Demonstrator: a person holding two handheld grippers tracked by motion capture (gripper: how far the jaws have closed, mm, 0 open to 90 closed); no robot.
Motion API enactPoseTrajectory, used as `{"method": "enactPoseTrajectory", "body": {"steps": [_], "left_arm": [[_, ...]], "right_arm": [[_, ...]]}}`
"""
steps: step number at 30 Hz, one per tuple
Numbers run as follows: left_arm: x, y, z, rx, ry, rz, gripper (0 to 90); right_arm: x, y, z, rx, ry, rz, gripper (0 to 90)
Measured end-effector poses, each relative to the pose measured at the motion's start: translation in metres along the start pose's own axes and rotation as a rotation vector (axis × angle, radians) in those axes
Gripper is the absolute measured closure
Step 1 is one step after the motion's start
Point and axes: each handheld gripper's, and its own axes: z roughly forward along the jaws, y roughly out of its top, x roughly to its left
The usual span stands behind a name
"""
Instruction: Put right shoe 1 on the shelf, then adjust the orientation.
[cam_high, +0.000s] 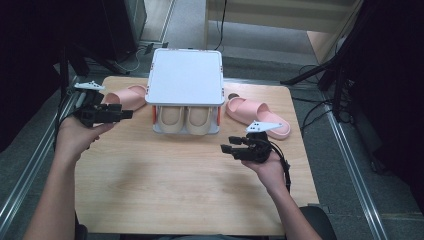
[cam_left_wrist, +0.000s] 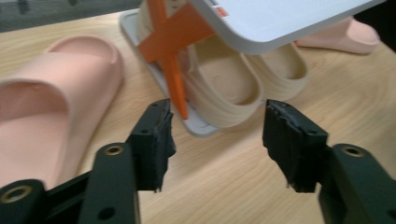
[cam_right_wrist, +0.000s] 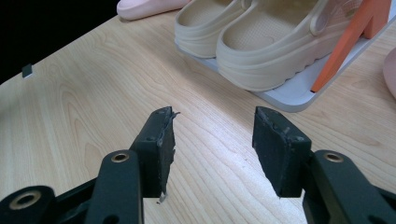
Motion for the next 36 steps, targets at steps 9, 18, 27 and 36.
{"method": "enactPoseTrajectory", "body": {"steps": [9,18,27,36], "left_arm": [[0.027,-0.019,0.010,-0.039,0.060,-0.006,74.9],[0.056,-0.034,0.027,0.039,0.098,-0.050,89.6],[0.083,-0.040,0.040,0.036,0.102,-0.107,89.7],[0.100,-0.038,0.058,0.068,0.139,-0.120,89.7]], "right_arm": [[0.001,0.000,0.004,0.016,-0.008,-0.017,49.6],[0.003,-0.001,0.008,0.032,-0.013,-0.027,49.9],[0.008,-0.008,0.005,0.029,-0.013,-0.012,50.3],[0.011,-0.017,-0.003,0.013,-0.048,-0.024,49.8]]}}
